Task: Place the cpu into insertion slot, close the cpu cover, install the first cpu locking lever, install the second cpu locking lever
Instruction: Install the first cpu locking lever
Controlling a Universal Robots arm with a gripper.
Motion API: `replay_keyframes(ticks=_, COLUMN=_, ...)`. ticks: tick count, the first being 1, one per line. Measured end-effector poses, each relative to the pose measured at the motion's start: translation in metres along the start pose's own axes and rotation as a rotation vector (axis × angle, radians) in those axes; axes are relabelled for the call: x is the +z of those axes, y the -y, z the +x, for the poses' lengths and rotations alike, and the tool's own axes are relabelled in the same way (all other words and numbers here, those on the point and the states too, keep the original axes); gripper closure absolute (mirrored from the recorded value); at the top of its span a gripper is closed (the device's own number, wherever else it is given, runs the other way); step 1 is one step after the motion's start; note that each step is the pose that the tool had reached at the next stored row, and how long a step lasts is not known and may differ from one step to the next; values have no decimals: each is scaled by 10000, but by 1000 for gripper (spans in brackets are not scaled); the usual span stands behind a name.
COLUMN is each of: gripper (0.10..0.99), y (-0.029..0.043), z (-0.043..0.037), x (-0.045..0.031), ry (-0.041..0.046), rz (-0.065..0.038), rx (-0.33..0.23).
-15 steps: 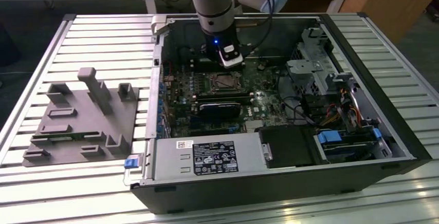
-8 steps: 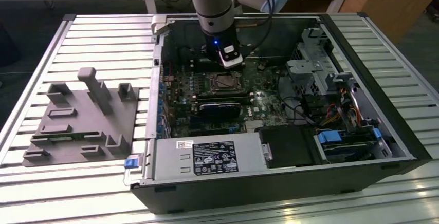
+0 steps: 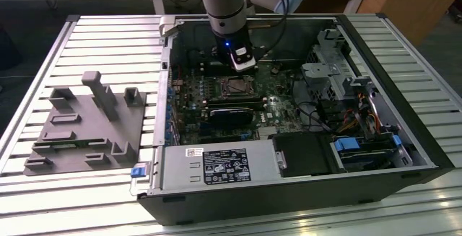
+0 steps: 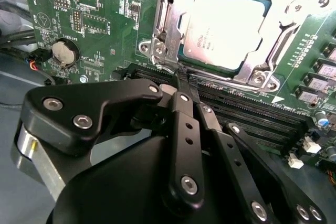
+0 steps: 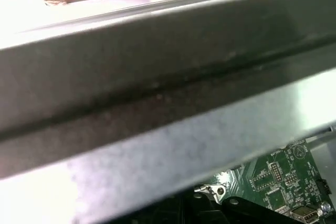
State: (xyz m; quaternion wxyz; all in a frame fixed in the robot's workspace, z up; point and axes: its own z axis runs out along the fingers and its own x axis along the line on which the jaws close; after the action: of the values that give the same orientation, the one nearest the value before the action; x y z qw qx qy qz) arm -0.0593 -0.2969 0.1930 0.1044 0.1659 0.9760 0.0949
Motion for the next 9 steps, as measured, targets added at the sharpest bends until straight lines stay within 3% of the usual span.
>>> replay_keyframes(ticks=9, gripper=980, y=-24, z=-19, x=-112, ry=2, rz=26, rx=-6)
